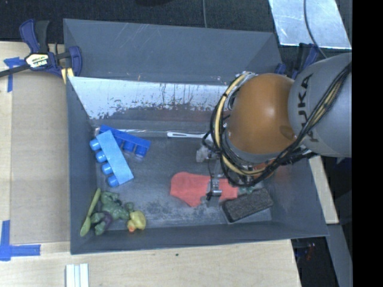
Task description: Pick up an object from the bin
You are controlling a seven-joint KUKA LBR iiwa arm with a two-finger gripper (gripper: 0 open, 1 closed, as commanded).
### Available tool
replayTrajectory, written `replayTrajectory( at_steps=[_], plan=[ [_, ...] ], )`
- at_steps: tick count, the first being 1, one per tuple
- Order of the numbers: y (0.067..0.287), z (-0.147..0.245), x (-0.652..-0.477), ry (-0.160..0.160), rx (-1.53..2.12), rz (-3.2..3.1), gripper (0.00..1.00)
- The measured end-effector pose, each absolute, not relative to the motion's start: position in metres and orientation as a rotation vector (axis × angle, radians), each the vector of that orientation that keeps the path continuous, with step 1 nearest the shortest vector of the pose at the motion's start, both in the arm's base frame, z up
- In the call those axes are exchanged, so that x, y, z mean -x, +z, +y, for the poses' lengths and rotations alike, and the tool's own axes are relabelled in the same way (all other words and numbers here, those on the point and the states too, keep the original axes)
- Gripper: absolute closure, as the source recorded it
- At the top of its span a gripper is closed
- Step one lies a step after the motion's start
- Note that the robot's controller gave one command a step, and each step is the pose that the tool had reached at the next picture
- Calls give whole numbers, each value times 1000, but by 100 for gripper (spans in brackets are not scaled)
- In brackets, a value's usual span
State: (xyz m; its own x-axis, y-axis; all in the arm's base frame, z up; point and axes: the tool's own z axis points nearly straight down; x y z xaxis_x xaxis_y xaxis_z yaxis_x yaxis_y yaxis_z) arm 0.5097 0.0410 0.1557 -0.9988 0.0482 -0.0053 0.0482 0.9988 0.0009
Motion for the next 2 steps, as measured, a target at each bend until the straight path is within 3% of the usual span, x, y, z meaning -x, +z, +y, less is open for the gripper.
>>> replayTrajectory(
  at_steps=[1,2],
  plan=[
    [130,17,-506,3,-286,3119,0],
    [71,13,-511,4,-347,3116,100]
  ],
)
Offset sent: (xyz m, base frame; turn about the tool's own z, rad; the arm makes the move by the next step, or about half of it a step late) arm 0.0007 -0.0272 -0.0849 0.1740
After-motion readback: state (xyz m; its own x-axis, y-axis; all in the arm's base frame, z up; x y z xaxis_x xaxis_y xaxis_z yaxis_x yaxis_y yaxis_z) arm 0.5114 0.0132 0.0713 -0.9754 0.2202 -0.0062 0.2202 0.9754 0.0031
